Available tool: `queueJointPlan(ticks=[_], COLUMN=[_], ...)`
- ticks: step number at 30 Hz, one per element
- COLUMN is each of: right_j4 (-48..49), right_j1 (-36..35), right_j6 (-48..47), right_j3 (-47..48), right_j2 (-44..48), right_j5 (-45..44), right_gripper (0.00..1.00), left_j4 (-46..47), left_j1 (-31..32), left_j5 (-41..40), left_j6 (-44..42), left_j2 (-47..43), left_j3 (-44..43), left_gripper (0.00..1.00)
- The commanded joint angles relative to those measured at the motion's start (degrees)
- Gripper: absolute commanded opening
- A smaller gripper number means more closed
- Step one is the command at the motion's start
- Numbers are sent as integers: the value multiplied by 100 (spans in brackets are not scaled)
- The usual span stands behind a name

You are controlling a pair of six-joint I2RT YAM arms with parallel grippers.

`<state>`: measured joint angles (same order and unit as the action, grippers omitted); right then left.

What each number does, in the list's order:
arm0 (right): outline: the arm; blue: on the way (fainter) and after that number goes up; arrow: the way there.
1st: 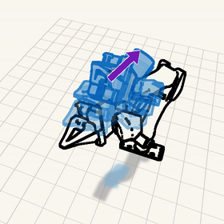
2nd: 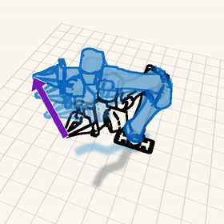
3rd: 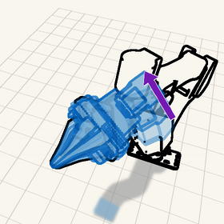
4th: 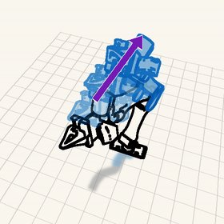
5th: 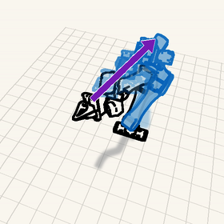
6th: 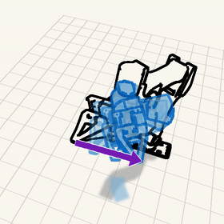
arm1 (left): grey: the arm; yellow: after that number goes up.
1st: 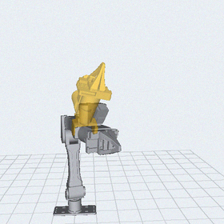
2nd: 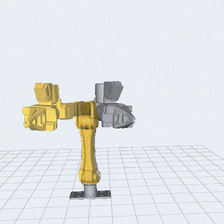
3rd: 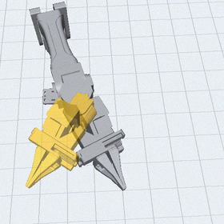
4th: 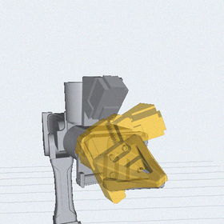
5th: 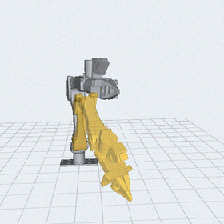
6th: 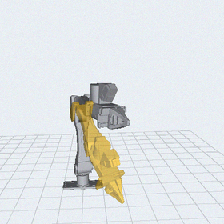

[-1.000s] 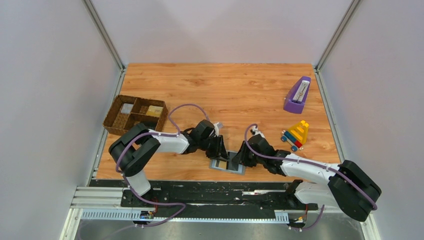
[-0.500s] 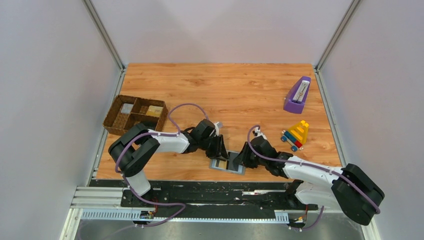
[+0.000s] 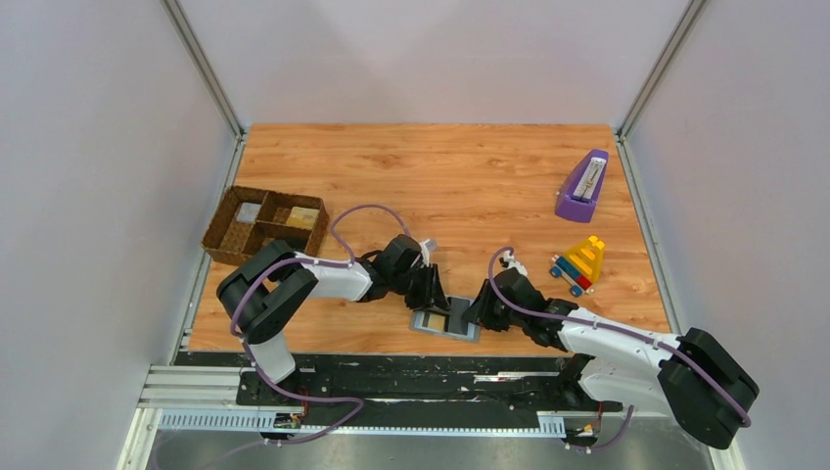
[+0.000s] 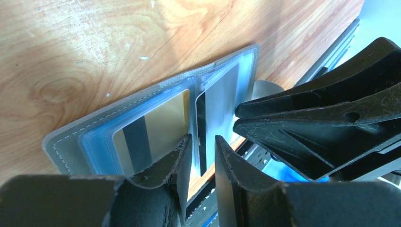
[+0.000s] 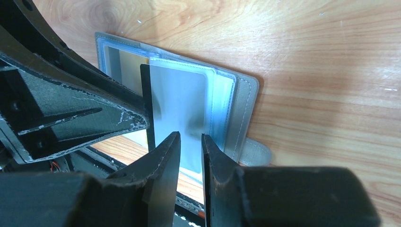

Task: Take the credit cards out of the card holder
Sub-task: Remove the credit card from the card holder.

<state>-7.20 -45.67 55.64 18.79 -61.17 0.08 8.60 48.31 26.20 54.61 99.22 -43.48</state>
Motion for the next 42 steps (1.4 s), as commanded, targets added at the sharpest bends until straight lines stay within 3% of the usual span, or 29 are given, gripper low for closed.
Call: queueJointPlan(ticks=[1,25,35,40,42], right_j4=[-100,-88,-60,-57,-58], right_j1=[23,242,280,287,287], right_j6=[-30,-102,-156,-178,-189], right_j3=[-153,-335,-352,-351,-344], right_j2=[-132,-211,-395,-320,-300], right_j5=[-130,-104,128,129,124], right_gripper=[25,24,24,24,24], left_j4=[260,-193,-345,-316,-310], left_j1=[35,38,15,10,5], left_j5=[-69,-211,-276,-207,-158], left_j6=[138,-50,-72,-170,-218], left_j2=[198,-114,-335,-410,-405], left_j3=[203,141,181,140,117], left_gripper=[33,0,0,19,16])
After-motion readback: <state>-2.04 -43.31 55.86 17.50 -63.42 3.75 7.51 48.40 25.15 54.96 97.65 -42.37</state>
